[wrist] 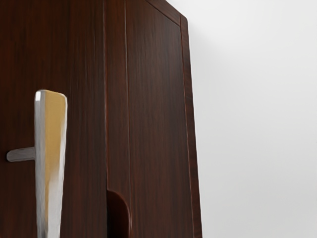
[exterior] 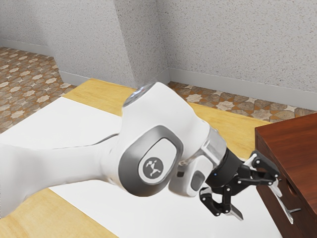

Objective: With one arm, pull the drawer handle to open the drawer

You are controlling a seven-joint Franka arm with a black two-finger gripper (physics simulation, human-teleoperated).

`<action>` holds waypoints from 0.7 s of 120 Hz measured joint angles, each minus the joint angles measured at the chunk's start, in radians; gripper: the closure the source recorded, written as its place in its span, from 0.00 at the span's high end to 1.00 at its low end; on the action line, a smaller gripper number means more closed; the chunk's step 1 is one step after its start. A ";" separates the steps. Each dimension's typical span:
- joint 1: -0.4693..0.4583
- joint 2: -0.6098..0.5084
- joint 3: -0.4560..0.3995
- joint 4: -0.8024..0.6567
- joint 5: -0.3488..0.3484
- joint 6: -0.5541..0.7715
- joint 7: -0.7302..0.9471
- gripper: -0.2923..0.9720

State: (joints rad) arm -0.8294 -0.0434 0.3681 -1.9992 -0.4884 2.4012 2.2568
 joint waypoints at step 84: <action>-0.004 -0.010 0.003 -0.037 0.002 0.015 -0.004 0.77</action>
State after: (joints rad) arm -0.8336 -0.0537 0.3713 -2.0361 -0.4860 2.4161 2.2530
